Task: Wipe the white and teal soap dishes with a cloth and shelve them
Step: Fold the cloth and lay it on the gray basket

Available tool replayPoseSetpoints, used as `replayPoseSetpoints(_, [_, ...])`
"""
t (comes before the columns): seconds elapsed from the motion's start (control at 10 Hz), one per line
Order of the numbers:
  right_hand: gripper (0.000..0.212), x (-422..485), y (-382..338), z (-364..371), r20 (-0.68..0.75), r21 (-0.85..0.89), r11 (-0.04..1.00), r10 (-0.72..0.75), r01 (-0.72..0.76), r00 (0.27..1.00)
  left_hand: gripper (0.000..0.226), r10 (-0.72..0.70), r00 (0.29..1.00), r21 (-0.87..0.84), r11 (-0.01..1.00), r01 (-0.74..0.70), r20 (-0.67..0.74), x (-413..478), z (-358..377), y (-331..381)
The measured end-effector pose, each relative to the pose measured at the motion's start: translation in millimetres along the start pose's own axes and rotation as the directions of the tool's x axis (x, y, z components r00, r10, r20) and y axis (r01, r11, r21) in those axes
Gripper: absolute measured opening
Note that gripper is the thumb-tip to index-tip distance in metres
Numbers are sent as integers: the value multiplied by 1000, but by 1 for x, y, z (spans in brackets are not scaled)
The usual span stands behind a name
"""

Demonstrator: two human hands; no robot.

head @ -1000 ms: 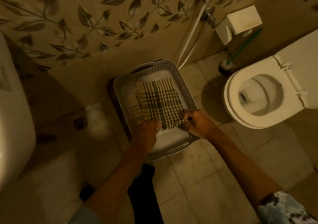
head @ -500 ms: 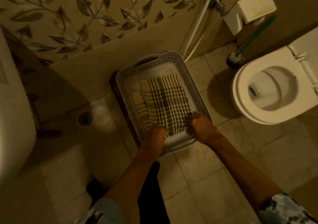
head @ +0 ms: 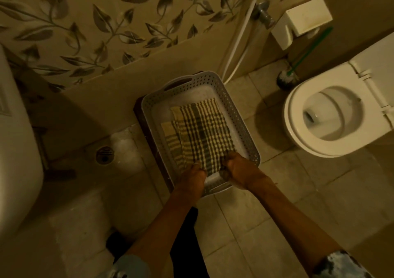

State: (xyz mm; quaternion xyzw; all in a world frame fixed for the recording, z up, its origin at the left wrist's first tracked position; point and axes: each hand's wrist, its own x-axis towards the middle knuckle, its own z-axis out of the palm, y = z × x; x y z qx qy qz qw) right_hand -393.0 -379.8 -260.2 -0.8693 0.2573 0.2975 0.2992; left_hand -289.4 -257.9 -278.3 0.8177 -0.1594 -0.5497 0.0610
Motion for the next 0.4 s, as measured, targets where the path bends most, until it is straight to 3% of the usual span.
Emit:
replayPoseSetpoints(0.1, [34, -4, -8, -8, 7, -37, 999, -21, 21, 1000, 45, 25, 1000, 25, 999, -25, 15, -3, -3, -4])
replayPoseSetpoints(0.2, [34, -15, -23, -17, 80, -45, 999, 35, -31, 996, 38, 218, 976, 20, 976, -218, 4, -47, -16, -12])
replayPoseSetpoints(0.3, [29, -32, -46, -33, 59, 56, 996, 68, -71, 996, 41, 391, 920, 148, 912, -383, -29, -74, -35, -30])
replayPoseSetpoints(0.4, [29, -53, -80, -47, 1, 29, 998, 49, -49, 999, 50, 447, 893, 217, 878, -427, -48, -95, -57, -54])
